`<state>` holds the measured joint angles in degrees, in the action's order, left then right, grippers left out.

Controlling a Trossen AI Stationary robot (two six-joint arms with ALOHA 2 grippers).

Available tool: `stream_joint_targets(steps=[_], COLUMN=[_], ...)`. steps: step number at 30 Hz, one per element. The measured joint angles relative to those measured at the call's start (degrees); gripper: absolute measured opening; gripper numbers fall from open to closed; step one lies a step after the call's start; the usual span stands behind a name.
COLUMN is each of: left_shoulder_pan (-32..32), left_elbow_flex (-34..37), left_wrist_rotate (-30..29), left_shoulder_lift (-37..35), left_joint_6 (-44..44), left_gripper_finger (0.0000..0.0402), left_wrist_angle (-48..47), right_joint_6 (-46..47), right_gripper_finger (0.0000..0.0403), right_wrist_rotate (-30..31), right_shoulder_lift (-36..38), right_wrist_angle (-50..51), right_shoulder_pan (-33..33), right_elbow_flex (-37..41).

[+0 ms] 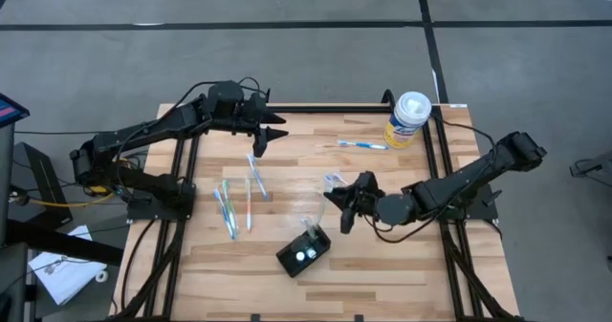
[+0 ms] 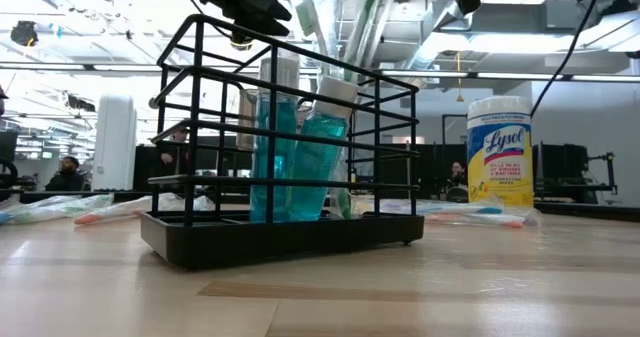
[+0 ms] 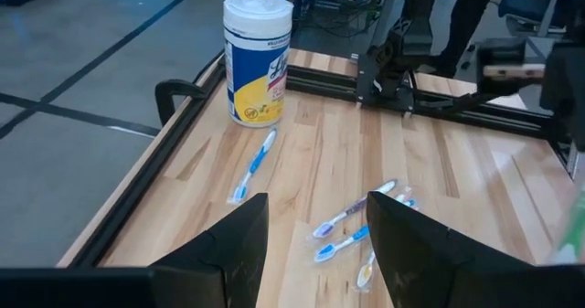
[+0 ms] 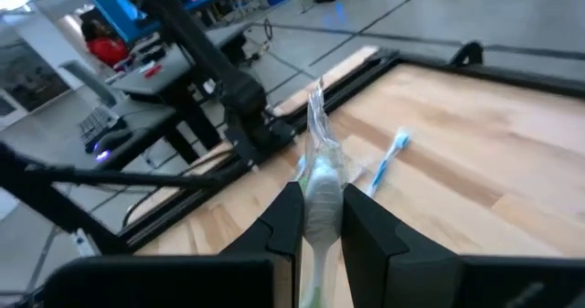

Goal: Pick & Place toothbrushing station
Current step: Put the green toothbrush into the mesh organizer

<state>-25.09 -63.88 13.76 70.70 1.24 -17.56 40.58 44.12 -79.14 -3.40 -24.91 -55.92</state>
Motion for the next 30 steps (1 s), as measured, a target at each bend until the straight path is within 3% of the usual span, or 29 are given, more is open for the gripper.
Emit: stream_joint_targets(steps=[11, 30], left_shoulder_pan=[-0.1, -0.1], left_elbow_flex=[0.0, 0.0], left_wrist_rotate=[0.33, 0.42], left_shoulder_lift=[0.0, -0.02], left_joint_6=[0.65, 1.39], left_gripper_finger=[0.0182, 0.0182], left_wrist_angle=[0.02, 0.02], right_joint_6=[2.35, -2.87], right_gripper_finger=[0.0041, 0.0041], right_wrist_rotate=[-1.66, -2.33], right_shoulder_lift=[-4.53, -4.58], right_wrist_angle=[0.18, 1.4], right_shoulder_pan=[0.58, 3.26], right_elbow_flex=[0.02, -0.01])
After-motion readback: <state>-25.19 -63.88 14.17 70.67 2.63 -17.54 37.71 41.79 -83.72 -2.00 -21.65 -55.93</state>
